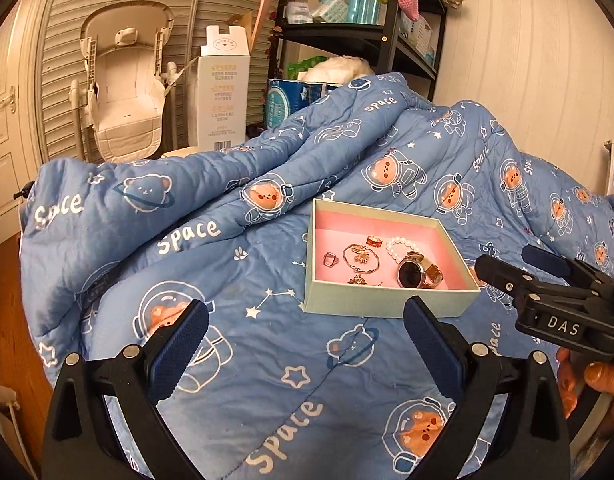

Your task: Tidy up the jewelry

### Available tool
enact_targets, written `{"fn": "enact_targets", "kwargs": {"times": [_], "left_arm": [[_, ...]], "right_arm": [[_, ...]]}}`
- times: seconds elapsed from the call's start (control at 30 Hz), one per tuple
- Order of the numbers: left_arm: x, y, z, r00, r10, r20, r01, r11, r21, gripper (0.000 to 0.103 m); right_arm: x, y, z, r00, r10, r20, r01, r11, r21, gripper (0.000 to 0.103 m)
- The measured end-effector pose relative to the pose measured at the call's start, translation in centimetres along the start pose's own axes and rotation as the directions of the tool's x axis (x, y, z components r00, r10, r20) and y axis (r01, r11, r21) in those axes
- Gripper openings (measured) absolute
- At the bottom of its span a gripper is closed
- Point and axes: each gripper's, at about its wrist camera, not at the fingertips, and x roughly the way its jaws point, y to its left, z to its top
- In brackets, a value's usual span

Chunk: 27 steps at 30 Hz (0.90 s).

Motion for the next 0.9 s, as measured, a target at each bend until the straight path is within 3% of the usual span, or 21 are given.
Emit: {"fn": "enact_targets", "kwargs": {"times": [0.1,0.27,0.47,0.9], "left_arm": [[-1.5,0.0,-1.0,1.0,0.026,-0.014,-0.026,1.0,-0.014,0.096],[-4.1,-0.9,-2.8,1.0,0.017,-0.007,-0.017,1.0,0.015,0.096],[-6.4,-0.9,-4.1,1.0,-0.01,-0.013,0.01,1.0,-0.019,0.096],[-9.5,-1.5,-6.4,1.0,0.012,0.006,-0.012,1.0,0.005,0.096]], "right_arm": [[-1.6,0.0,-1.4,0.999,-0.03,0.011,0.03,1.0,0.009,0.092],[-4.9,0.3,-3.6,0.997,-0.058,0.057,0.058,0.998,0.01,0.092],[-8.9,0.7,-6.0,0.994,-0.067,0.091,0.062,0.997,0.047,0.092],[-12.3,0.4,-9.1,0.986,-0.119,0.114,0.108,0.989,0.098,0.092]]}}
